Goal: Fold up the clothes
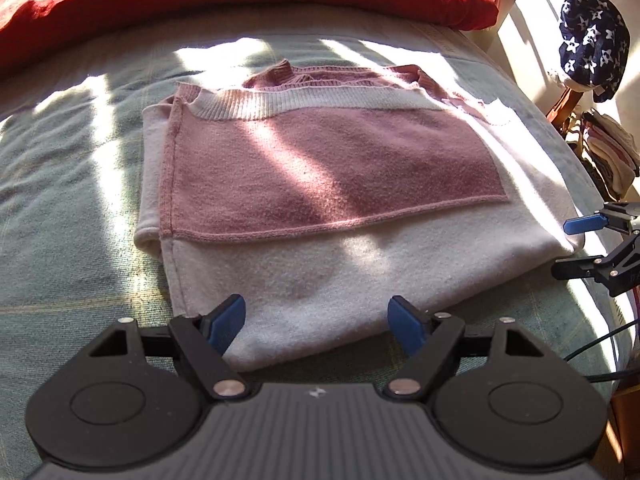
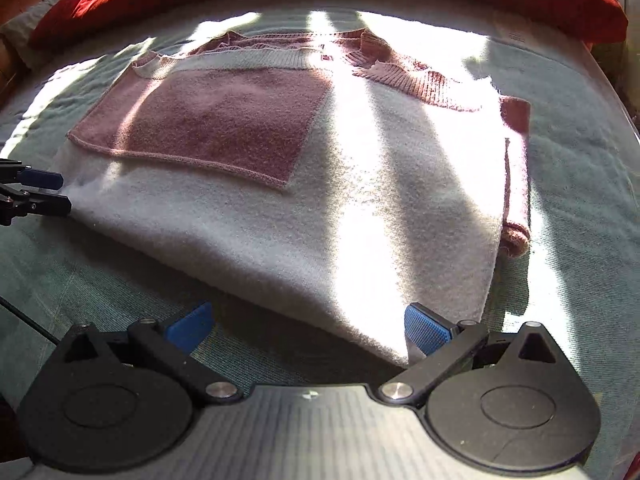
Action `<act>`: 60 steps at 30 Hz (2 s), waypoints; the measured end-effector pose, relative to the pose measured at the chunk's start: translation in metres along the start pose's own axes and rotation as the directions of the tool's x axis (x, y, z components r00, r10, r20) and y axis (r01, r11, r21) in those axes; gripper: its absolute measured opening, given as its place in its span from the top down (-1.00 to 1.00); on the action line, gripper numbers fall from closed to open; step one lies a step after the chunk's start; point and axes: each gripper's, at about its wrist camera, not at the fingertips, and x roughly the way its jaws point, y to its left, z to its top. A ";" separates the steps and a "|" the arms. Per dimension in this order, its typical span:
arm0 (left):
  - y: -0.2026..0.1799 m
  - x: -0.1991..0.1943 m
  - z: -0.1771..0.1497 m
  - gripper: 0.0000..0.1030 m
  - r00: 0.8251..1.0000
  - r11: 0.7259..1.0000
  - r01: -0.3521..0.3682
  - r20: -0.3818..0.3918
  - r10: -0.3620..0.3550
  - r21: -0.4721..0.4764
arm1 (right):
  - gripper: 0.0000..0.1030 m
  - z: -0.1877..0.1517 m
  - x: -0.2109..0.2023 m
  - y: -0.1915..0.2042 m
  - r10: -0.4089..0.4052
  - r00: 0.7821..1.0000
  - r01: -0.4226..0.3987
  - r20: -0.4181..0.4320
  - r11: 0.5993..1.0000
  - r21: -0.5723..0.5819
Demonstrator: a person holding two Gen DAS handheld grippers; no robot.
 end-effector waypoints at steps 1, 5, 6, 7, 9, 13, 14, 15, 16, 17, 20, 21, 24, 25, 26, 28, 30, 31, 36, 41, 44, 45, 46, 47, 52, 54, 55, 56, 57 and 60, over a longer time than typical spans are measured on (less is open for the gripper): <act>-0.003 0.000 0.005 -0.53 1.000 1.000 -0.005 0.018 0.005 0.018 | -1.00 0.005 -0.002 0.001 0.013 1.000 -0.013 0.019 1.000 0.007; -0.003 0.008 0.011 -0.53 0.999 0.999 -0.043 0.027 0.042 0.009 | -1.00 0.018 -0.002 0.007 0.097 0.994 -0.099 0.050 0.994 0.037; 0.000 0.011 0.008 -0.53 0.999 0.999 -0.048 0.010 0.048 -0.007 | -1.00 0.018 -0.001 0.010 0.126 0.991 -0.129 0.048 0.991 0.046; 0.003 0.014 0.005 -0.53 0.999 0.998 -0.054 -0.007 0.054 -0.023 | -1.00 0.017 0.003 0.013 0.161 0.986 -0.163 0.032 0.985 0.054; 0.005 0.013 0.003 -0.53 0.998 0.998 -0.059 -0.014 0.059 -0.024 | -1.00 0.008 0.011 0.018 0.183 0.983 -0.182 -0.006 0.981 0.071; 0.005 0.006 0.002 -0.53 0.998 0.998 -0.065 -0.009 0.065 -0.003 | -1.00 0.000 0.013 0.022 0.182 0.982 -0.178 -0.053 0.981 0.075; 0.005 0.005 0.002 -0.53 0.998 0.998 -0.066 -0.008 0.066 0.003 | -1.00 0.003 0.009 0.021 0.177 0.984 -0.174 -0.039 0.983 0.063; 0.005 0.003 0.002 -0.53 0.998 0.998 -0.068 -0.007 0.068 0.008 | -1.00 0.007 0.004 0.020 0.167 0.986 -0.166 -0.022 0.985 0.046; 0.005 0.001 0.006 -0.53 0.998 0.998 -0.066 0.008 0.066 0.020 | -1.00 0.012 -0.001 0.020 0.159 0.987 -0.158 -0.005 0.987 0.028; 0.004 0.000 0.015 -0.53 0.997 0.997 -0.065 0.032 0.064 0.033 | -1.00 0.017 -0.004 0.019 0.141 0.990 -0.141 0.013 0.990 0.006; 0.005 0.007 0.040 -0.53 0.994 0.996 -0.070 0.089 0.064 0.059 | -1.00 0.039 -0.006 0.009 0.055 0.995 -0.050 0.080 0.996 -0.072; 0.007 0.013 0.047 -0.53 0.993 0.995 -0.075 0.098 0.068 0.069 | -1.00 0.046 -0.002 0.005 0.026 0.995 -0.018 0.093 0.996 -0.086; 0.014 0.033 0.063 -0.53 0.993 0.993 -0.086 0.091 0.079 0.086 | -1.00 0.065 0.020 -0.005 -0.059 0.994 0.070 0.093 0.990 -0.126; 0.017 0.040 0.064 -0.53 0.994 0.993 -0.086 0.071 0.081 0.077 | -1.00 0.067 0.028 -0.007 -0.056 0.996 0.065 0.075 0.989 -0.133; 0.021 0.046 0.065 -0.53 0.996 0.995 -0.079 0.052 0.076 0.059 | -1.00 0.069 0.040 -0.011 -0.037 0.999 0.041 0.035 0.991 -0.127; 0.030 0.053 0.062 -0.53 0.998 0.999 -0.052 0.032 0.051 0.007 | -1.00 0.066 0.056 -0.013 -0.029 0.999 0.027 -0.014 0.993 -0.118; 0.033 0.052 0.057 -0.60 0.999 0.999 -0.032 0.037 0.032 -0.012 | -1.00 0.063 0.058 -0.013 -0.038 0.999 0.038 0.001 0.994 -0.106; 0.034 0.052 0.055 -0.61 0.999 1.000 -0.028 0.037 0.028 -0.009 | -1.00 0.061 0.058 -0.012 -0.043 0.999 0.045 0.013 0.994 -0.100; 0.027 0.056 0.054 -0.72 0.999 0.999 -0.039 0.027 0.038 0.032 | -1.00 0.057 0.061 -0.007 -0.071 0.997 0.075 0.036 0.992 -0.106; 0.018 0.046 0.062 -0.72 0.998 0.998 -0.025 0.065 0.021 0.058 | -1.00 0.061 0.057 -0.004 -0.090 0.996 0.092 0.025 0.988 -0.124; 0.009 0.040 0.066 -0.72 0.995 0.991 -0.031 0.102 0.018 0.127 | -1.00 0.065 0.045 -0.002 -0.115 0.991 0.124 0.066 0.979 -0.160; 0.009 0.043 0.067 -0.72 0.995 0.989 -0.041 0.096 0.028 0.139 | -1.00 0.066 0.042 -0.002 -0.141 0.986 0.155 0.091 0.973 -0.169; 0.011 0.047 0.068 -0.72 0.996 0.989 -0.052 0.082 0.041 0.138 | -1.00 0.067 0.042 -0.006 -0.158 0.983 0.172 0.089 0.971 -0.167; 0.016 0.054 0.068 -0.72 0.997 0.990 -0.065 0.058 0.058 0.124 | -1.00 0.068 0.045 -0.012 -0.165 0.984 0.174 0.070 0.973 -0.150; 0.041 0.058 0.068 -0.72 0.998 0.999 -0.034 0.048 0.035 -0.016 | -1.00 0.063 0.046 -0.046 -0.115 0.993 0.116 0.038 0.993 -0.029; 0.039 0.056 0.068 -0.72 0.998 0.999 -0.041 0.053 0.041 0.004 | -1.00 0.063 0.039 -0.043 -0.130 0.990 0.132 0.053 0.991 -0.037; 0.039 0.056 0.069 -0.72 0.997 0.999 -0.045 0.056 0.044 0.014 | -1.00 0.063 0.037 -0.042 -0.129 0.990 0.132 0.058 0.991 -0.039; 0.038 0.055 0.069 -0.72 0.997 0.999 -0.048 0.059 0.047 0.024 | -1.00 0.064 0.034 -0.040 -0.126 0.990 0.129 0.063 0.991 -0.040; 0.037 0.054 0.069 -0.72 0.997 0.998 -0.052 0.062 0.050 0.034 | -1.00 0.063 0.033 -0.038 -0.126 0.990 0.129 0.064 0.991 -0.040; 0.034 0.051 0.070 -0.72 0.996 0.996 -0.063 0.070 0.059 0.063 | -1.00 0.062 0.039 -0.039 -0.139 0.989 0.140 0.042 0.989 -0.039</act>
